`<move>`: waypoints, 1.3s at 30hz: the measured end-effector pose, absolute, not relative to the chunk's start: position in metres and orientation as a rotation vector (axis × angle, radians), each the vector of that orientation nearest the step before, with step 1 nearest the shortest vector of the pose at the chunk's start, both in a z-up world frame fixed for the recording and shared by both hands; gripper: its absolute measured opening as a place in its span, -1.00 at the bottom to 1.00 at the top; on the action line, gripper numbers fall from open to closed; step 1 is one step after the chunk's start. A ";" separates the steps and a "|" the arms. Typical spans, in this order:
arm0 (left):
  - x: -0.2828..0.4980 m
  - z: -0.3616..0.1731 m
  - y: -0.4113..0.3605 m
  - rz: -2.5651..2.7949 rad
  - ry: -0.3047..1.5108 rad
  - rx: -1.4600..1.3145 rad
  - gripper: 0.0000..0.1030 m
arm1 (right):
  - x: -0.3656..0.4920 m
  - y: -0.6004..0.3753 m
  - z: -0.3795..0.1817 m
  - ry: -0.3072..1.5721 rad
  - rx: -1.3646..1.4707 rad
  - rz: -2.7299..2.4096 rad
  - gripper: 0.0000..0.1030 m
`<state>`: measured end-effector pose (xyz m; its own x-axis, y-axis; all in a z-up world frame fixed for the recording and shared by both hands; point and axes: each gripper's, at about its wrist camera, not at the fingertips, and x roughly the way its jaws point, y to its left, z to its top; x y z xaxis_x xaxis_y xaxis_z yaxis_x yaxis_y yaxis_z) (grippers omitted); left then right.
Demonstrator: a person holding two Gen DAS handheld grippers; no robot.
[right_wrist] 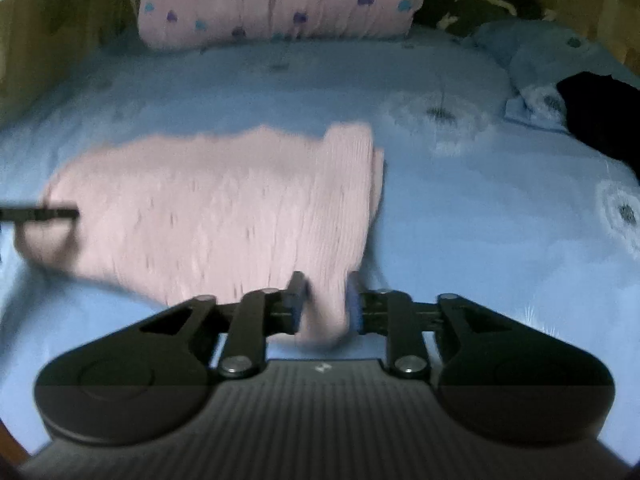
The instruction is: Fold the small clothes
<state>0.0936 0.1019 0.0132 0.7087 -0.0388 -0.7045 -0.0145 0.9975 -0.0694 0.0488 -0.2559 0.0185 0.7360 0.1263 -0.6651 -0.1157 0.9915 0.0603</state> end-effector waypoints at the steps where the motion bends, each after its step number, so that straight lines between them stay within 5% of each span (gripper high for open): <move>1: 0.094 0.013 0.102 -0.014 0.783 -0.074 0.71 | 0.054 -0.257 0.023 0.711 0.034 0.124 -0.18; 4: 0.096 0.014 0.103 -0.014 0.783 -0.077 0.71 | 0.075 -0.257 0.028 0.673 0.080 0.097 0.03; 17: 0.104 0.021 0.111 0.000 0.765 -0.106 0.71 | 0.166 -0.256 -0.002 0.716 0.165 0.001 0.02; 18: 0.104 0.021 0.111 0.002 0.764 -0.103 0.71 | 0.170 -0.257 -0.006 0.736 0.175 0.016 -0.07; 19: 0.104 0.021 0.111 0.003 0.762 -0.098 0.71 | 0.171 -0.256 -0.009 0.735 0.179 0.025 -0.71; 22: 0.104 0.021 0.110 0.009 0.759 -0.084 0.71 | 0.167 -0.247 -0.007 0.692 0.064 -0.049 -0.88; 25: 0.105 0.022 0.111 0.006 0.752 -0.076 0.71 | 0.170 -0.243 -0.020 0.677 -0.125 -0.184 -0.88; 39: 0.102 0.021 0.110 0.005 0.754 -0.063 0.71 | 0.128 -0.258 0.005 0.685 0.063 -0.060 -0.80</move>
